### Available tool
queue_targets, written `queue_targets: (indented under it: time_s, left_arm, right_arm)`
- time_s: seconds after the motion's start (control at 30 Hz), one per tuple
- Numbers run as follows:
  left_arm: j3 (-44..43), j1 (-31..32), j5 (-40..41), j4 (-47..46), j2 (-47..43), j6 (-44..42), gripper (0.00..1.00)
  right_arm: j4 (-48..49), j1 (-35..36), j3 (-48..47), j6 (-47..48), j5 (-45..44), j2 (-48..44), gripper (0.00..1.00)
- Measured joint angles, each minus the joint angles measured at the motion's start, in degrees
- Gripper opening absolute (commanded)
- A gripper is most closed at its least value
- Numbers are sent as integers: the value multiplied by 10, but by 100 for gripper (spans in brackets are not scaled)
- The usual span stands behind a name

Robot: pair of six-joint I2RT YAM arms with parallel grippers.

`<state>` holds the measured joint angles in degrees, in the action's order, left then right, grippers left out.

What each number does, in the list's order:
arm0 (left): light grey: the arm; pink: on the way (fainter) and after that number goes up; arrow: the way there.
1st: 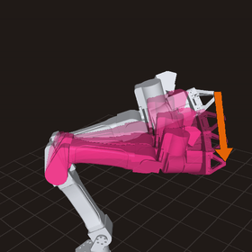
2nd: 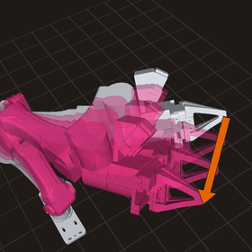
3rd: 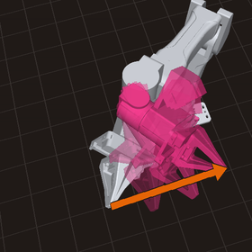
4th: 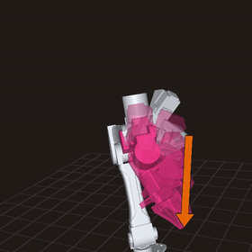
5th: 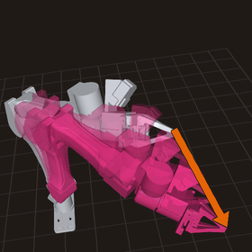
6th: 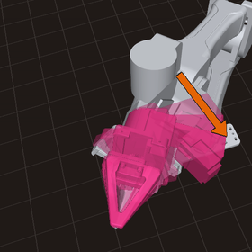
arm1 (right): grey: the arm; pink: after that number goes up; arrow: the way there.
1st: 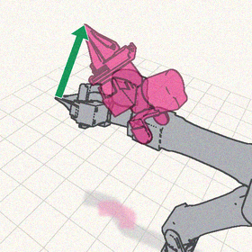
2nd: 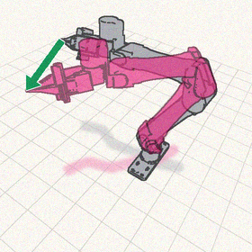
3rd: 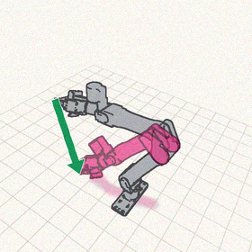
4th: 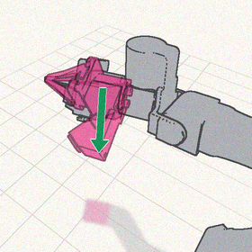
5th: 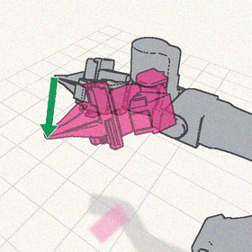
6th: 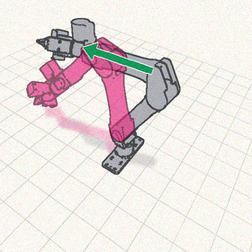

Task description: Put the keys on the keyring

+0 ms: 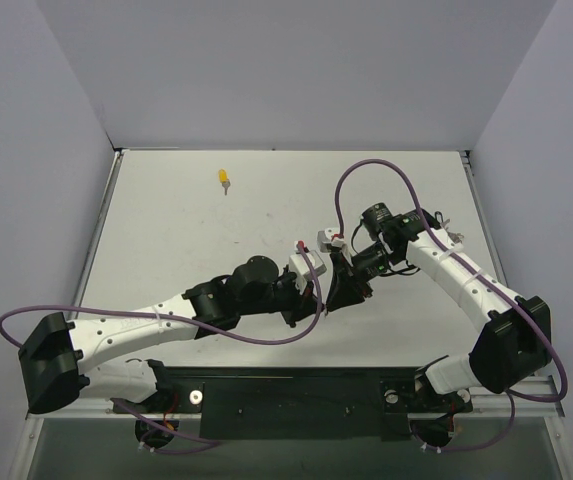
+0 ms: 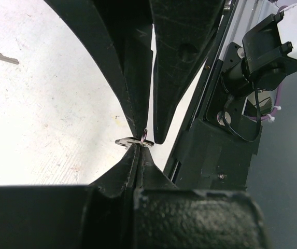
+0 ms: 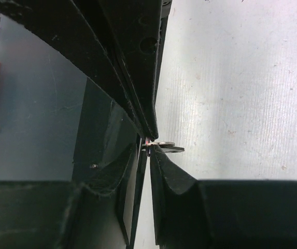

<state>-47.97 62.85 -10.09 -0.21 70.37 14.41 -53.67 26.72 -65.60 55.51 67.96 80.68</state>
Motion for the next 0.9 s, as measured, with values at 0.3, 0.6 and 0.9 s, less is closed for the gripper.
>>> queue_targets:
  time_s: [0.3, 0.6, 0.9]
  left_arm:
    - [0, 0, -2, 1, 0, 1, 0]
    - [36, 0, 10, -42, -21, 22, 38]
    - [250, -4, 52, -281, -157, 43, 49]
  right_arm:
    - [-1, 4, 0, 0, -1, 0, 0]
    - [-3, 0, 0, 0, 0, 0, 0]
    - [-7, -31, 0, 3, 30, -14, 0]
